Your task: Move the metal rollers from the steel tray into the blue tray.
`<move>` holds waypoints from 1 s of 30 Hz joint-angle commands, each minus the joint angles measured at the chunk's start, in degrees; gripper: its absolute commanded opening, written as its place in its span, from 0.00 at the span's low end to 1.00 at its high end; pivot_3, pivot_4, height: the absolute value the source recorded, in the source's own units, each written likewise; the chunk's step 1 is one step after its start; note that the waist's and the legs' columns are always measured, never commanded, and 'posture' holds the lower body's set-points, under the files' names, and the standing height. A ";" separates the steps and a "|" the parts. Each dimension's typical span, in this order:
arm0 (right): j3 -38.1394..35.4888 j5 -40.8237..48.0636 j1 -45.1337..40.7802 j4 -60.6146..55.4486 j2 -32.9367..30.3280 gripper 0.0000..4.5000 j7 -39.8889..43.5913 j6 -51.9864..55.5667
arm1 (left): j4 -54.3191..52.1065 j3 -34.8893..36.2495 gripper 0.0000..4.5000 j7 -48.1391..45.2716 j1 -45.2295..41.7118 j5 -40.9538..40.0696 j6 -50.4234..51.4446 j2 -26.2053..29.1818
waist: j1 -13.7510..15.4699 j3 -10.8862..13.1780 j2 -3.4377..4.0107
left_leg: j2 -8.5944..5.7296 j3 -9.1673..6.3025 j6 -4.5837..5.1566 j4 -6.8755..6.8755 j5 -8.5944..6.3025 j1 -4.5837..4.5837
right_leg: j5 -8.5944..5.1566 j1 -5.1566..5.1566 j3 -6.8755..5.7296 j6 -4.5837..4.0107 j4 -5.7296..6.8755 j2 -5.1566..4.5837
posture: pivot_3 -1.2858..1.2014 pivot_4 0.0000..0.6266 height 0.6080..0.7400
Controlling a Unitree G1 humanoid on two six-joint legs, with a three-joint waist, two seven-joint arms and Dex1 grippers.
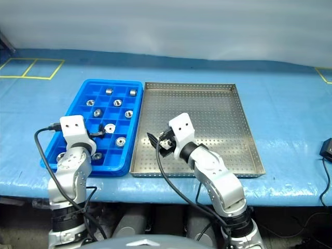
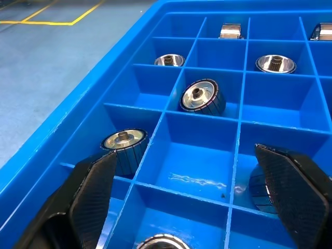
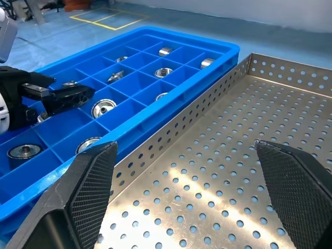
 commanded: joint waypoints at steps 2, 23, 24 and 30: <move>-2.31 0.82 -1.09 -2.85 -0.50 1.00 -0.16 -0.22 | -7.52 -3.03 1.00 -6.92 -1.22 -5.16 -4.97 0.99 | 0.13 0.01 -0.02 | 0.00 -0.01 0.00 0.01 0.00 -0.02 | 0.00 0.00 -0.01 -0.01 0.00 -0.02 | 0.59 0.24 1.00; -8.35 -0.22 12.15 -5.93 -0.18 1.00 -6.66 -1.76 | -13.25 -14.67 1.00 -26.63 9.10 -13.74 -5.53 15.33 | -2.11 0.02 0.00 | 0.05 0.14 0.02 -0.05 0.01 0.06 | -0.25 -0.04 0.16 -0.40 0.02 -0.01 | 0.55 0.24 1.00; -8.37 -0.27 12.12 -5.86 -0.08 1.00 -6.86 -1.79 | -12.88 -14.84 1.00 -26.36 8.56 -13.62 -5.65 15.28 | -2.18 0.02 0.00 | 0.07 0.15 0.02 -0.04 0.01 0.08 | -0.25 -0.04 0.17 -0.40 0.02 0.00 | 0.55 0.24 1.00; -8.93 -0.33 11.84 -6.41 -0.39 1.00 -7.39 -1.50 | -12.22 -14.91 1.00 -24.86 7.21 -12.97 -6.84 15.03 | -2.42 0.02 -0.01 | 0.04 0.24 0.05 -0.07 0.00 0.07 | -0.22 -0.05 0.20 -0.36 -0.01 0.00 | 0.54 0.24 1.00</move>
